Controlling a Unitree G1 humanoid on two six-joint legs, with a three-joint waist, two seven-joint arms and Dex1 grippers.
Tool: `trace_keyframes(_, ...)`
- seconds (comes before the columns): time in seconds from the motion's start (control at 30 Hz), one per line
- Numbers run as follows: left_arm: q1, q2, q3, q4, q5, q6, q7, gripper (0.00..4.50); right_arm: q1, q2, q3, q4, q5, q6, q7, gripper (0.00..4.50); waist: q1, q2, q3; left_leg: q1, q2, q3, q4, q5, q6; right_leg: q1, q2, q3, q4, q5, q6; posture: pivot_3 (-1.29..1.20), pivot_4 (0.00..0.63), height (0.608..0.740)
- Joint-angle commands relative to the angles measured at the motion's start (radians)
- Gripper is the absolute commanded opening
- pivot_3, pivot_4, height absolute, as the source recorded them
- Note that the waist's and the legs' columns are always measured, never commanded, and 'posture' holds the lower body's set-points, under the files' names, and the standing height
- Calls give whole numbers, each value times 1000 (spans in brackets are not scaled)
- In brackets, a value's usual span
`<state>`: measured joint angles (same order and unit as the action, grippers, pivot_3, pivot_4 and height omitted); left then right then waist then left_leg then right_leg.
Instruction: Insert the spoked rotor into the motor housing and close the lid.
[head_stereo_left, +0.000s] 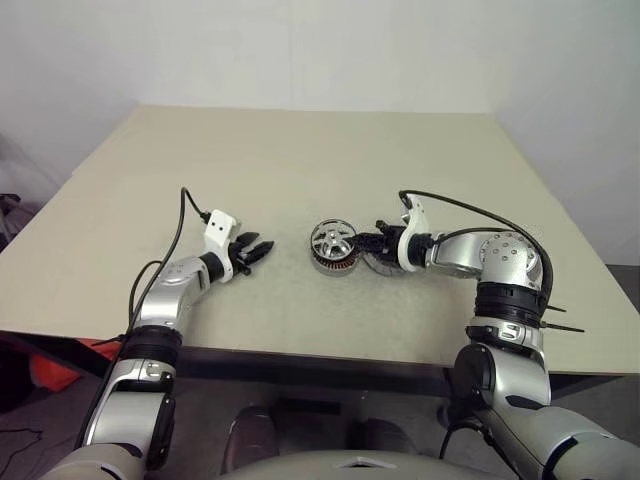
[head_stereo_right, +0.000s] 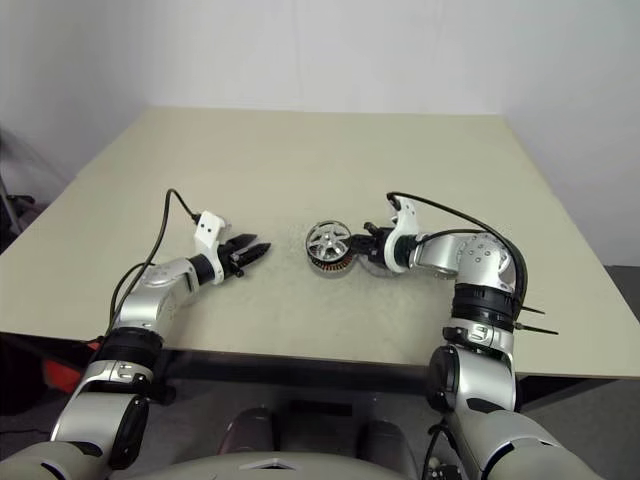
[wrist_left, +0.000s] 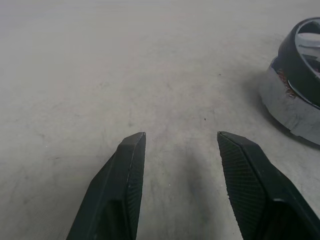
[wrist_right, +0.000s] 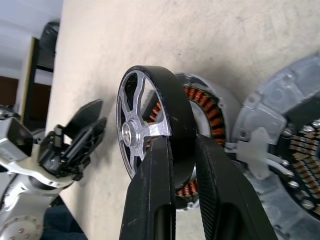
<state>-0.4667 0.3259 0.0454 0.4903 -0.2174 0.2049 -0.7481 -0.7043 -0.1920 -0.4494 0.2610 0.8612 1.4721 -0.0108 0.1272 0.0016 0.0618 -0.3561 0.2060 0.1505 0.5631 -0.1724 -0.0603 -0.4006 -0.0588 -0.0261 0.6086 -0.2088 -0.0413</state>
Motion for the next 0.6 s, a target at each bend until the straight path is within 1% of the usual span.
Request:
trace_keyframes(0.03,-3,10,11,-47,-10,-5,4,2434,-12,-1,-13,-36,-2,4,22,202,0,0,0,0,0,0,0,0,0,0,0,0,0,0,0,0,0,740)
trace_keyframes(0.37,-3,15,12,-47,-11,-2,4,2434,10,8,-7,-62,-38,8,36,202,0,0,0,0,0,0,0,0,0,0,0,0,0,0,0,0,0,740)
trace_keyframes(0.43,-4,15,12,-47,-11,-2,4,2434,15,3,2,-65,-53,-3,42,945,0,0,0,0,0,0,0,0,0,0,0,0,0,0,0,0,0,740)
trace_keyframes(0.53,-5,14,11,-46,-11,-1,5,2434,20,-1,18,-86,-67,-13,57,1862,0,0,0,0,0,0,1,0,0,0,0,0,0,0,0,0,0,740)
trace_keyframes(0.6,-7,13,10,-43,-10,-2,5,2434,21,-4,25,-106,-76,-25,67,2603,0,0,0,0,0,0,1,0,0,0,0,0,0,0,0,0,0,740)
